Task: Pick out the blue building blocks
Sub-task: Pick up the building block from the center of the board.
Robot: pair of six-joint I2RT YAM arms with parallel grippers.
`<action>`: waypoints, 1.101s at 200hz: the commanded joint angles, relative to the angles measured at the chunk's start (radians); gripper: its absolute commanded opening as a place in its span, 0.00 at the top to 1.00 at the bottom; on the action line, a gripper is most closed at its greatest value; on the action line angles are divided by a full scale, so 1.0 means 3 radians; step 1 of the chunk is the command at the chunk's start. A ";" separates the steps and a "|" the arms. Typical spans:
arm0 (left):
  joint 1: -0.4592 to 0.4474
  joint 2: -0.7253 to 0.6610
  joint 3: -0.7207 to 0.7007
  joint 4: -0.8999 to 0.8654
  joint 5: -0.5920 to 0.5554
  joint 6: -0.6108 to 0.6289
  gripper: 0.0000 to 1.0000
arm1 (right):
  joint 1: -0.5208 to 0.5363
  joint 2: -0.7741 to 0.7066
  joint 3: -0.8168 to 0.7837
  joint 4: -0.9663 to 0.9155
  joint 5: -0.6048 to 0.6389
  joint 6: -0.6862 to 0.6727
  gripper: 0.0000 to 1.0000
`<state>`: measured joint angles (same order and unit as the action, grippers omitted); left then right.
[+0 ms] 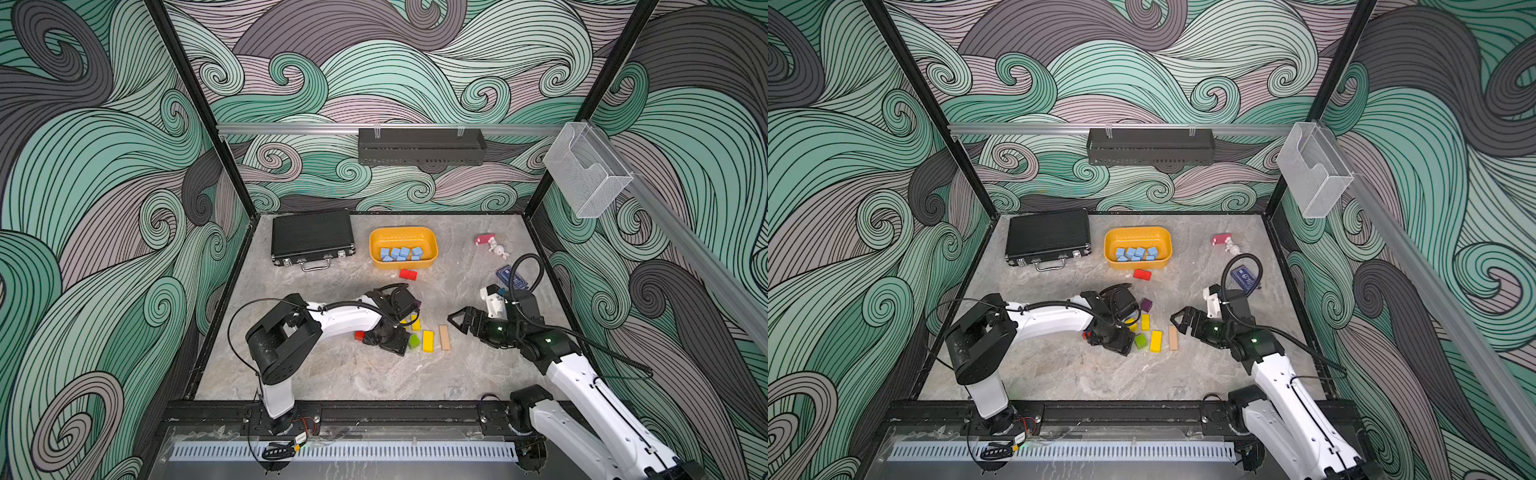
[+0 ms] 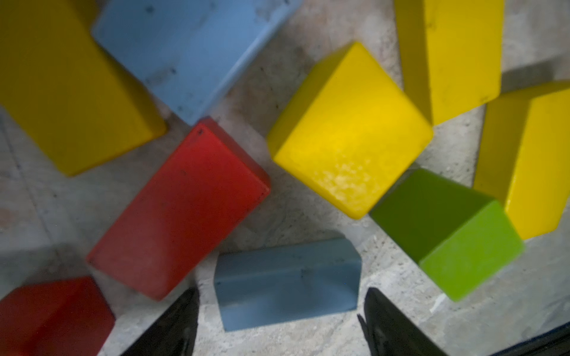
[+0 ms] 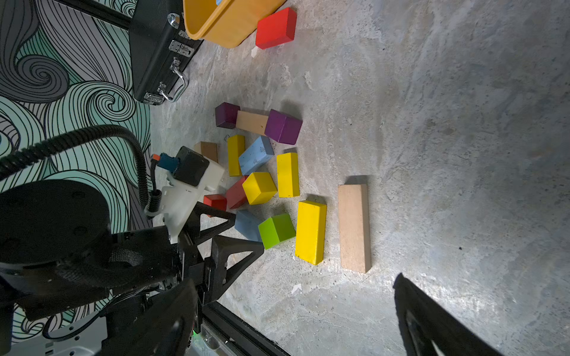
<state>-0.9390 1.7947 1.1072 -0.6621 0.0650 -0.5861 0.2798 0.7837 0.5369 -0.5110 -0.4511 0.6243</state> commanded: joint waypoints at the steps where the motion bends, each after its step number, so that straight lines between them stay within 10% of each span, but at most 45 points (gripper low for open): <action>1: -0.0022 0.0102 0.0106 -0.0089 -0.0051 -0.0020 0.21 | -0.0025 -0.0030 0.0017 0.0060 0.0000 -0.0048 0.00; 220: -0.0022 -0.0253 0.0148 -0.0334 -0.0250 0.0026 0.65 | -0.0030 0.0027 0.0174 -0.0071 -0.0121 -0.0302 0.00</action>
<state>-0.9394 1.7973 1.1484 -0.7200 0.0177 -0.5800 0.2752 0.7834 0.5426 -0.5194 -0.4656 0.5735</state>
